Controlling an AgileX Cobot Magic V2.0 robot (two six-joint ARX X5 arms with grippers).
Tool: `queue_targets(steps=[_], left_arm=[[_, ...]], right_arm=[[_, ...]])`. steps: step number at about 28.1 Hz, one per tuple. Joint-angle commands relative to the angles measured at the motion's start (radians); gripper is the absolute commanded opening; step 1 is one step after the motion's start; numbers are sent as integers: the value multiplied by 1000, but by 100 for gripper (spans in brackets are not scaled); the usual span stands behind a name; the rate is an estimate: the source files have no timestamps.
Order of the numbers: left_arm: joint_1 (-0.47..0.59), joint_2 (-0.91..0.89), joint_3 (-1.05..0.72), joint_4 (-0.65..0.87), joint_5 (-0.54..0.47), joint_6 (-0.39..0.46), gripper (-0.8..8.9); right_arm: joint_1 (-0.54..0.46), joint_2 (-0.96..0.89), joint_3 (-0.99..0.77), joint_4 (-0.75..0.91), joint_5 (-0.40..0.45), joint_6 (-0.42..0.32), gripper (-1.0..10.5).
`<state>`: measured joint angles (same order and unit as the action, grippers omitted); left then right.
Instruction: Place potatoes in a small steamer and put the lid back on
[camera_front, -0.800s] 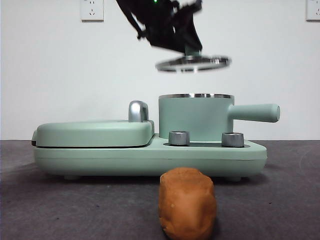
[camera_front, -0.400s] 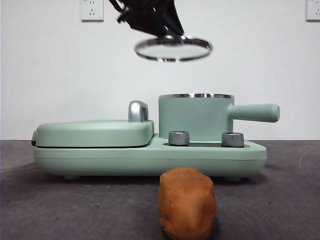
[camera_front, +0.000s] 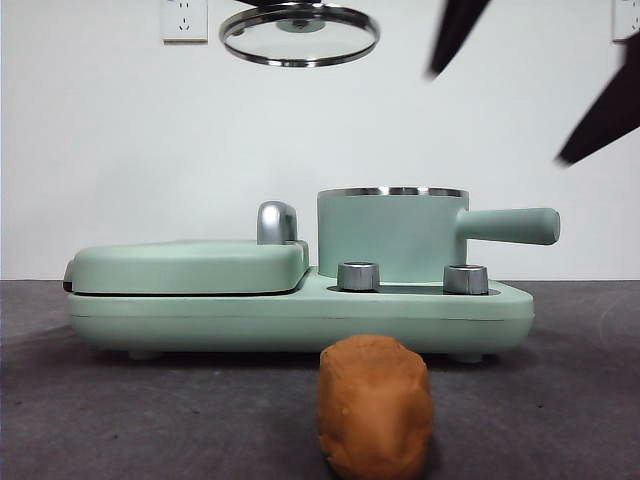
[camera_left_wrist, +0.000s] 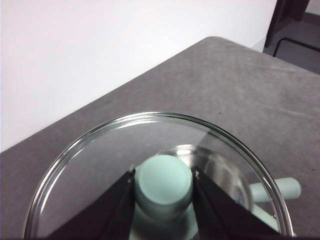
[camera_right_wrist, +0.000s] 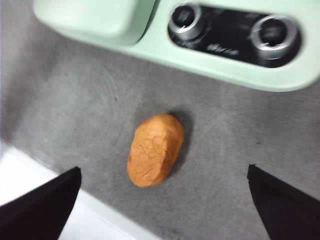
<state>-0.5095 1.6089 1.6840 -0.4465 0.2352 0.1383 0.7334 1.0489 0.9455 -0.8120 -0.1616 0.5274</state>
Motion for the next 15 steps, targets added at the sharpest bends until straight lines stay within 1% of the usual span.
queue_targets(steps=[1,5,8,12,15], left_arm=[[9,-19,30,16,3,4,109],[34,-24,30,2,3,3,109],[48,-24,30,-5,3,3,109],[69,-24,30,-4,3,-2,109],[83,-24,30,-7,3,-2,109]], right_arm=[[79,82,14,35,36,24,545],[167,208,14,82,67,28,545],[211,296,14,112,85,39,545],[260,435,14,179,85,49,545],[274,526,14,216,89,49,545]])
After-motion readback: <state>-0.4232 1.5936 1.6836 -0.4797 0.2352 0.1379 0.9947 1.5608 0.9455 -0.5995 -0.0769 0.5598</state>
